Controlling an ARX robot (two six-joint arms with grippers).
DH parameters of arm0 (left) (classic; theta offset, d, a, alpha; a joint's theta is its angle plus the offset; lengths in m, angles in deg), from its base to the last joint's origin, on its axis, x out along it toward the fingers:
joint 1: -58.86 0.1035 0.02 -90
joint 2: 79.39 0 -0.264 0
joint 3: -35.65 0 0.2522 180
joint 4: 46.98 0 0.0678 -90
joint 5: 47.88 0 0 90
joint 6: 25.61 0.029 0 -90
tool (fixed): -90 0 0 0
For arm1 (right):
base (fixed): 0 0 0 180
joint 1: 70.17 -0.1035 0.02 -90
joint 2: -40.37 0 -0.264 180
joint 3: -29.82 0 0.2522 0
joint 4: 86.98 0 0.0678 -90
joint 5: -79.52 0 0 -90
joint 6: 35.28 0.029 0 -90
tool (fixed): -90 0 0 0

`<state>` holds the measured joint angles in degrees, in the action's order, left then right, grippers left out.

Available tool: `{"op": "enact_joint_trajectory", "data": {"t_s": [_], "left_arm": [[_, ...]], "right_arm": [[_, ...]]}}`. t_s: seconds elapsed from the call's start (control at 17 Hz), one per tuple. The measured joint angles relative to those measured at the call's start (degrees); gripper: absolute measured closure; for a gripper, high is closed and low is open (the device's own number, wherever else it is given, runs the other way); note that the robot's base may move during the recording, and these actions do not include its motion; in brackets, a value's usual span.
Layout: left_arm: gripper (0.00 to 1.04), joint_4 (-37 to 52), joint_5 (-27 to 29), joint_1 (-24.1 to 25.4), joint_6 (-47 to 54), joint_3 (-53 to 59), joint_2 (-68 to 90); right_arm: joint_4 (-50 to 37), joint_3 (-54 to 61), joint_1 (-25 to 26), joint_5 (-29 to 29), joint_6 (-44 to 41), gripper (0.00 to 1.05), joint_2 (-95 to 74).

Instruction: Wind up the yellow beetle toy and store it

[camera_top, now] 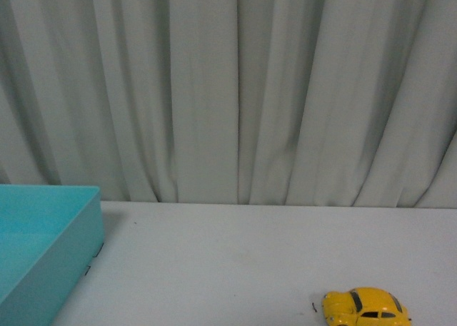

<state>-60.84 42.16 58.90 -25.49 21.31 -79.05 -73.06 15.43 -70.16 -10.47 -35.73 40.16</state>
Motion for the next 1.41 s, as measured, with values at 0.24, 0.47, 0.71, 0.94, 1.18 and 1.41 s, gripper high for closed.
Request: {"op": "enact_joint_trajectory", "data": {"t_s": [0.24,0.47,0.71,0.94,1.18,1.41], "left_arm": [[0.07,-0.1,0.0,0.0,0.0,0.0,0.0],[0.07,-0.1,0.0,0.0,0.0,0.0,0.0],[0.07,-0.1,0.0,0.0,0.0,0.0,0.0],[0.07,-0.1,0.0,0.0,0.0,0.0,0.0],[0.07,-0.1,0.0,0.0,0.0,0.0,0.0],[0.07,-0.1,0.0,0.0,0.0,0.0,0.0]], "right_arm": [[0.0,0.0,0.0,0.0,0.0,0.07,0.0],[0.0,0.0,0.0,0.0,0.0,0.07,0.0],[0.0,0.0,0.0,0.0,0.0,0.07,0.0],[7.8,-2.2,0.8,-3.0,3.2,0.07,-2.1],[-3.5,-5.6,14.7,-16.3,11.3,0.07,-22.4],[-37.9,-28.8,23.7,-25.5,9.6,0.07,-70.9]]}}
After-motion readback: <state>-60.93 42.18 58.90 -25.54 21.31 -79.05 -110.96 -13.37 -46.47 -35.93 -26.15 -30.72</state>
